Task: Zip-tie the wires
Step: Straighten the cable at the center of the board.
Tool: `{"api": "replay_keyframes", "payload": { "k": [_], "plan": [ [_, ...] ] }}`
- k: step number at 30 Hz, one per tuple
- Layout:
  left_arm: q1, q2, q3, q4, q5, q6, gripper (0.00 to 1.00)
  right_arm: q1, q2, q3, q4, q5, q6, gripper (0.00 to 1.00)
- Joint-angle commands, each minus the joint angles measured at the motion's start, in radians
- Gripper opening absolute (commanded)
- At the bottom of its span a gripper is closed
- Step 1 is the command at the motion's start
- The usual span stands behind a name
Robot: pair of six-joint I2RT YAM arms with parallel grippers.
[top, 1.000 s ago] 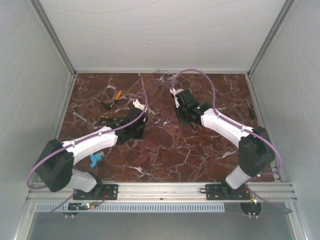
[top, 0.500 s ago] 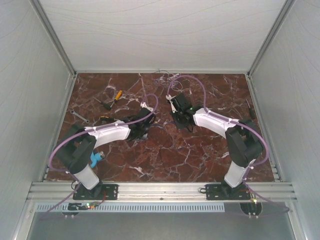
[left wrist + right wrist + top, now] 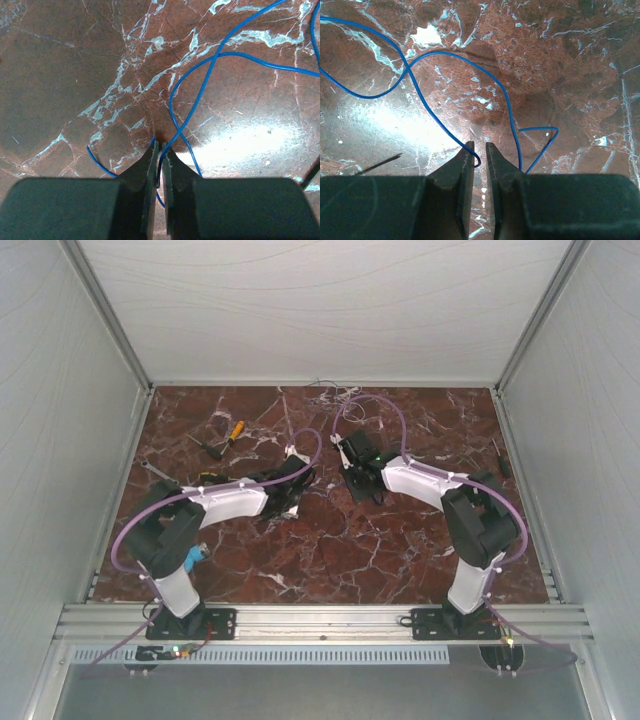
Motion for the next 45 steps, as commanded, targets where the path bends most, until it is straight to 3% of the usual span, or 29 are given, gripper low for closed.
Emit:
{"api": "replay_keyframes", "payload": {
  "k": [1,13,26,36,45],
  "plan": [
    [0.006,0.022,0.052,0.008,-0.006,0.0,0.08,0.005,0.014,0.026,0.022,0.021,0.004,0.14],
    [0.006,-0.015,0.074,-0.051,0.004,-0.006,0.45,0.011,-0.024,0.027,0.019,0.035,0.008,0.28],
    [0.005,-0.077,0.09,-0.072,0.005,-0.014,0.81,0.033,-0.12,0.009,0.042,0.011,0.018,0.33],
    [0.009,-0.253,0.098,-0.114,-0.009,0.001,0.95,0.14,-0.348,-0.184,0.305,-0.133,0.231,0.52],
    [0.092,-0.543,0.039,-0.198,-0.138,0.1,0.99,0.238,-0.296,-0.218,0.468,-0.16,0.456,0.45]
  ]
}}
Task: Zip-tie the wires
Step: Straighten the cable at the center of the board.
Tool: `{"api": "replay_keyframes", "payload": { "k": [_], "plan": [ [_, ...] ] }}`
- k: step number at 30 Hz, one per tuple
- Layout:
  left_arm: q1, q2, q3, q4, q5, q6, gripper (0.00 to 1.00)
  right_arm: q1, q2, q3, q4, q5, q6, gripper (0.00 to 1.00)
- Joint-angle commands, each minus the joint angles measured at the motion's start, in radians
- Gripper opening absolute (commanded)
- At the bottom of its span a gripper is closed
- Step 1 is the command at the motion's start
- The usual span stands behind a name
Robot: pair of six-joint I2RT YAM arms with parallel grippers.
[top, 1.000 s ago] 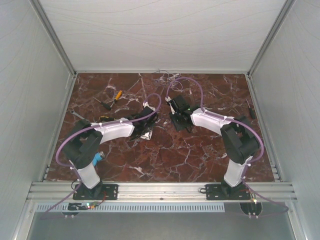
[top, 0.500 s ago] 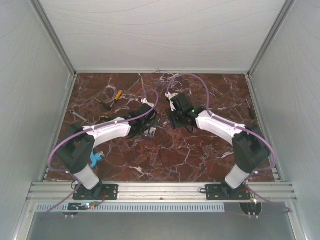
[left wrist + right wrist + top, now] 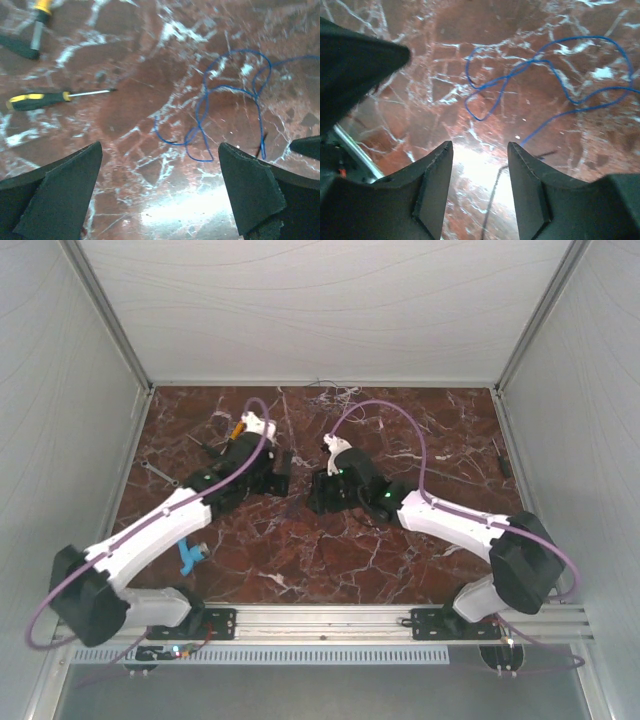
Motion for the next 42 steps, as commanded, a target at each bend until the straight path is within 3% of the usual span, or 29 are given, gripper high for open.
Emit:
{"api": "replay_keyframes", "payload": {
  "k": [1,8,17,42],
  "plan": [
    [0.059,-0.152,-0.027,-0.029,-0.089,0.078,0.99,0.036,0.065,0.01,0.141,-0.027,0.149,0.44],
    [0.094,-0.309,-0.19,0.102,-0.089,0.132,0.99,0.056,0.271,0.145,0.005,0.088,0.21,0.37],
    [0.097,-0.281,-0.216,0.116,-0.08,0.149,0.99,0.04,0.358,0.172,-0.109,0.241,0.186,0.37],
    [0.097,-0.28,-0.227,0.119,-0.039,0.16,0.99,-0.146,0.255,0.051,-0.172,0.388,0.109,0.39]
  ]
}}
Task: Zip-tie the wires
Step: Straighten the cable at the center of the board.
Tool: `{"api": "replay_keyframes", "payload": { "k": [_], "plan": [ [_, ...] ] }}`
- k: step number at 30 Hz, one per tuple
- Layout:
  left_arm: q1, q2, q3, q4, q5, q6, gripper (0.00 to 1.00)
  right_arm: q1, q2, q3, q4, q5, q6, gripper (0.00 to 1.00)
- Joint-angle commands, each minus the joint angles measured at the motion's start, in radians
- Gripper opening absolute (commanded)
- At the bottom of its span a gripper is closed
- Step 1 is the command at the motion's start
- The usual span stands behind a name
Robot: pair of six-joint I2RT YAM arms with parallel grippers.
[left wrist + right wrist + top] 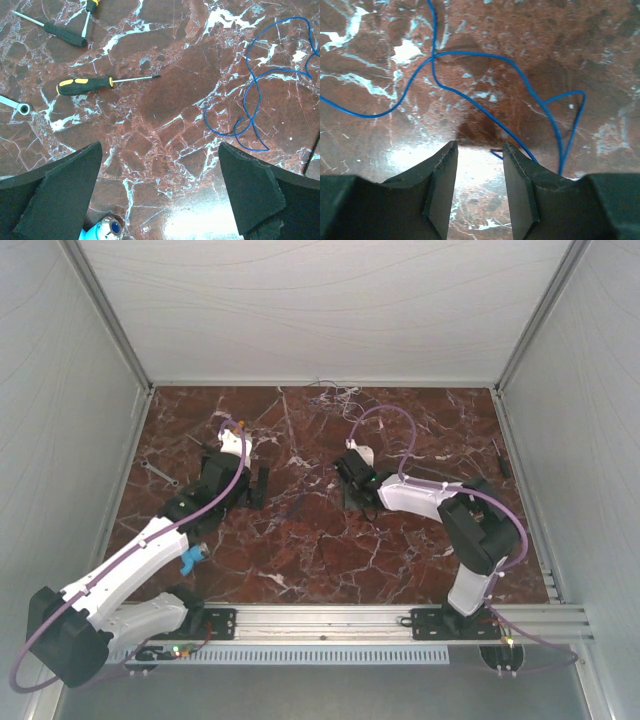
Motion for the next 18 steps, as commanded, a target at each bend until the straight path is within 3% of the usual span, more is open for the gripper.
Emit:
{"api": "replay_keyframes", "payload": {
  "k": [1,18],
  "plan": [
    [0.003,-0.003,0.007,0.046,0.012,0.013,0.99,-0.035,-0.06,-0.022,-0.01,0.06,-0.021,0.39],
    [0.003,-0.002,0.006,0.045,0.022,0.015,0.99,-0.145,-0.08,-0.043,-0.031,0.143,-0.071,0.41]
  ]
}}
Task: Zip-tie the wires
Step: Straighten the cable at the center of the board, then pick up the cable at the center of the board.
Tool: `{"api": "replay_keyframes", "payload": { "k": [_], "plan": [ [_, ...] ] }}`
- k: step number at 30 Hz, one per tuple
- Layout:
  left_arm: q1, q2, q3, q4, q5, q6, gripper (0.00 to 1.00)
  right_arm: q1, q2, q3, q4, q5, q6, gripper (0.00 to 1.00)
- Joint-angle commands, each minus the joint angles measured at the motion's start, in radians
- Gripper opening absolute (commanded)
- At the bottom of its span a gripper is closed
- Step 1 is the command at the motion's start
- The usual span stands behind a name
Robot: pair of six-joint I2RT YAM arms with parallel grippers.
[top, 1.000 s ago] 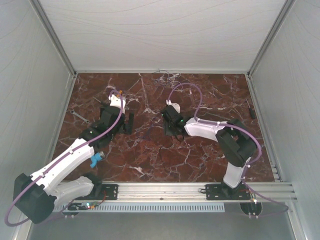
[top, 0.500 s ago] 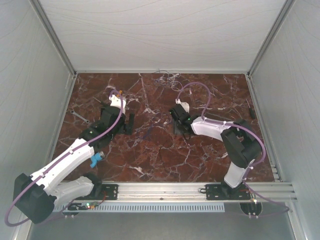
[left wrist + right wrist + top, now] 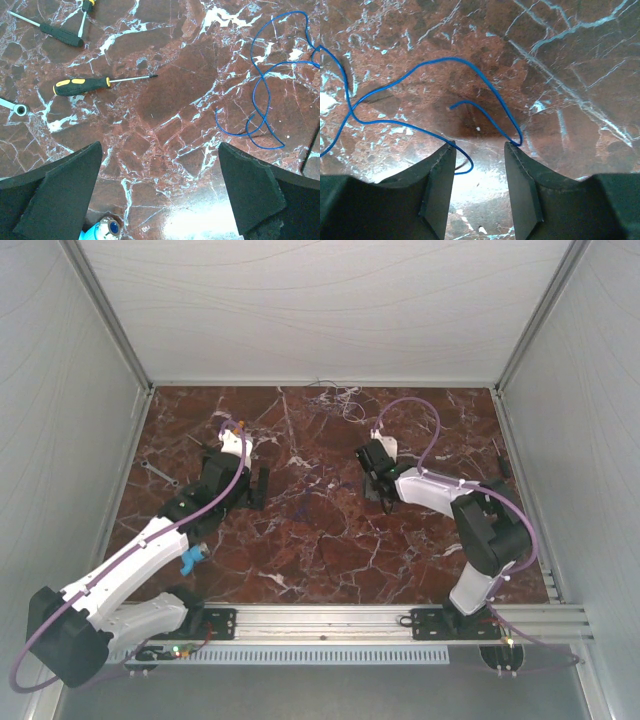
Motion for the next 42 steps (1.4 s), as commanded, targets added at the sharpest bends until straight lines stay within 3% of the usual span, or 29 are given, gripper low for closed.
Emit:
{"api": "replay_keyframes", "payload": {
  "k": [1,9,20,25,36,42],
  "plan": [
    [0.003,-0.001,0.007,0.046,0.01,0.014,0.99,-0.01,-0.028,-0.012,-0.015,0.07,-0.018,0.41],
    [0.003,0.0,0.006,0.045,0.011,0.016,0.99,0.0,-0.08,-0.03,0.016,-0.081,-0.048,0.42],
    [0.003,-0.004,0.007,0.047,0.017,0.016,0.99,0.018,-0.248,-0.017,-0.025,-0.117,-0.06,0.65],
    [0.003,-0.009,0.007,0.049,0.019,0.017,0.99,0.018,-0.271,0.034,-0.015,-0.109,-0.074,0.7],
    [0.003,-0.01,-0.002,0.057,0.015,0.025,1.0,-0.033,-0.02,0.341,0.074,-0.2,-0.035,0.69],
    [0.006,0.0,-0.004,0.065,0.013,0.032,1.0,-0.064,0.167,0.485,0.181,-0.248,0.212,0.68]
  ]
}}
